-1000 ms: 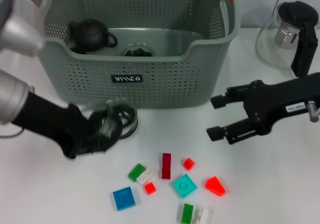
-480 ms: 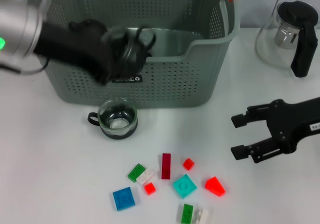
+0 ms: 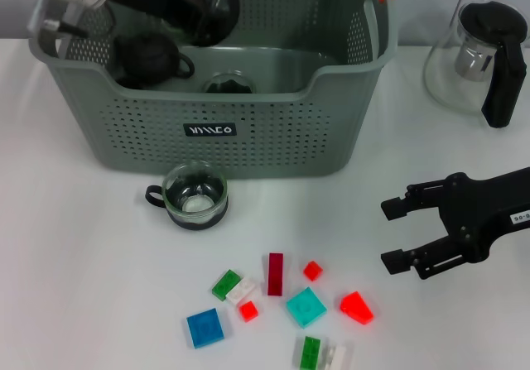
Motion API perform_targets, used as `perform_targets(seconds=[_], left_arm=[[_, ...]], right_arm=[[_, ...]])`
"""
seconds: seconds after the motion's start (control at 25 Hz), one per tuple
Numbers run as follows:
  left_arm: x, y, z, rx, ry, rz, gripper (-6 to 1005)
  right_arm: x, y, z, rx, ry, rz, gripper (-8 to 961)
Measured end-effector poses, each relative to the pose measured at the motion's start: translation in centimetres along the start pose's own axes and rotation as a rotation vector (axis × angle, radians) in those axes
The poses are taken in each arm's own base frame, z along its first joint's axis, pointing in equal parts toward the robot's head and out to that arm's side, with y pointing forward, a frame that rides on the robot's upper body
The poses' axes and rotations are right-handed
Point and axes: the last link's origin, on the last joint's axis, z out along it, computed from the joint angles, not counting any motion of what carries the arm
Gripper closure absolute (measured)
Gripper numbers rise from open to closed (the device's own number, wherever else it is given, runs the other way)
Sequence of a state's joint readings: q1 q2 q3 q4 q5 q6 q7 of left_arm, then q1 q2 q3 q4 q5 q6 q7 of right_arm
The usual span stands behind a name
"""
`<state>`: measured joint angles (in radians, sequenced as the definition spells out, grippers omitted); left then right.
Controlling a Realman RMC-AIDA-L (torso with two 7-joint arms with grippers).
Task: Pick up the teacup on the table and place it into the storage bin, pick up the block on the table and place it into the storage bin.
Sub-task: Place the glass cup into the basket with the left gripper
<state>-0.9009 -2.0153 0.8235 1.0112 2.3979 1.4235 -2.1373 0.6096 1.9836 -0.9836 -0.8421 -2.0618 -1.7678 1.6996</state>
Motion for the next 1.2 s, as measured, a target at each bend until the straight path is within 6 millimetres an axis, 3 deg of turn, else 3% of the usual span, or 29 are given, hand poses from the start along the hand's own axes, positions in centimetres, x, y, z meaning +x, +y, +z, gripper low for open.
perform_targets(seconds=[0.48,0.92,1.2], left_arm=[[1.2,-1.6,5.9,0.214,-0.084,0.052,951],[0.7,-0.8,8.5,0.275,-0.099,0.115,951],[0.3,-0.4,9.1,0.277,-0.119,0.142,956]], right_arm=[[-0.6,0.2,0.8,-0.019,-0.012,0.001,26],[-0.6,0.3,1.2,-0.024,-0.018,0.003,25],[-0.7,0.3,1.2,-0.021,-0.019,0.003,25]])
